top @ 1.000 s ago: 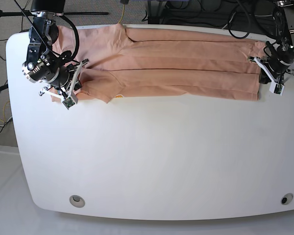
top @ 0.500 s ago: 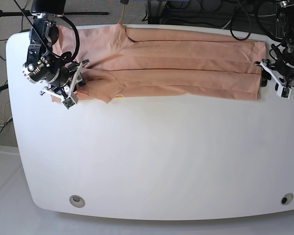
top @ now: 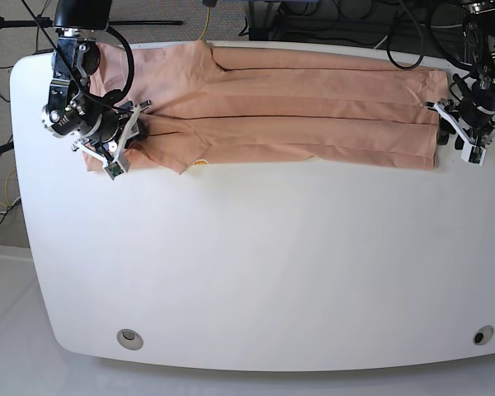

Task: Fold the T-shirt properly
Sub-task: 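Lower the folded hem with both grippers and hold it flat, then open both grippers to release the folded peach shirt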

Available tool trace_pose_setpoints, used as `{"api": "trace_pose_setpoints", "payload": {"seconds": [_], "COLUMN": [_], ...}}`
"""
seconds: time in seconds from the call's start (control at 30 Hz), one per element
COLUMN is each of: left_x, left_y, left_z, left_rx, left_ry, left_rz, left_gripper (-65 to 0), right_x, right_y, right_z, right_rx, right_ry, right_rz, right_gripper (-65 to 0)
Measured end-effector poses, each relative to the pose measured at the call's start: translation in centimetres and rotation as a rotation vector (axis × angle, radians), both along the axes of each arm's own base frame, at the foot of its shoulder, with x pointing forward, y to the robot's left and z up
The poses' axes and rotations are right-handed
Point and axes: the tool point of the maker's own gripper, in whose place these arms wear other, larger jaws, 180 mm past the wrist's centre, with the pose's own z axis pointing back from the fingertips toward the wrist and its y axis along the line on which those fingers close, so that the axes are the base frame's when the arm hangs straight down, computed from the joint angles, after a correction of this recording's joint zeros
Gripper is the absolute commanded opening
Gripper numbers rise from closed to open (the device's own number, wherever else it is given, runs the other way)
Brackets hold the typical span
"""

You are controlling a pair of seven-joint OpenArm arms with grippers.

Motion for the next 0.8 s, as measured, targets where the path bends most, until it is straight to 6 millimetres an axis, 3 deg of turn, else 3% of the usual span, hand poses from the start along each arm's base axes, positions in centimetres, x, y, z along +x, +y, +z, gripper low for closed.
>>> {"api": "trace_pose_setpoints", "payload": {"seconds": [0.2,0.3,0.37,0.5,0.63,0.8], "left_x": [1.1,1.0,0.8,0.3,0.2,-0.1], "left_y": [-0.4,-0.8,-1.3,-2.6,-3.0,-2.4], "left_z": [0.7,0.3,-0.3,-1.4,-1.7,-1.7], "left_rx": [-0.02,-0.038,-0.061,-0.096,-0.105,-0.094], "left_ry": [-0.045,-0.041,-0.032,0.006,0.019,0.018], "left_rz": [0.0,0.02,0.031,0.039,0.033,0.037], "left_gripper": [-48.8,-45.0,-35.7,-26.7,-25.5,-30.7], "right_x": [0.4,0.3,0.1,-0.6,-0.6,-0.4], "right_y": [1.9,2.0,2.0,0.9,0.8,0.4], "right_z": [4.7,4.7,4.7,3.6,3.4,1.8], "right_rx": [-0.019,-0.029,-0.031,-0.071,-0.069,-0.044], "right_ry": [-0.145,-0.142,-0.14,-0.086,-0.078,-0.039], "right_rz": [0.073,0.079,0.081,0.064,0.059,0.041], "right_gripper": [-48.1,-48.0,-47.2,-47.1,-47.0,-47.0]}}
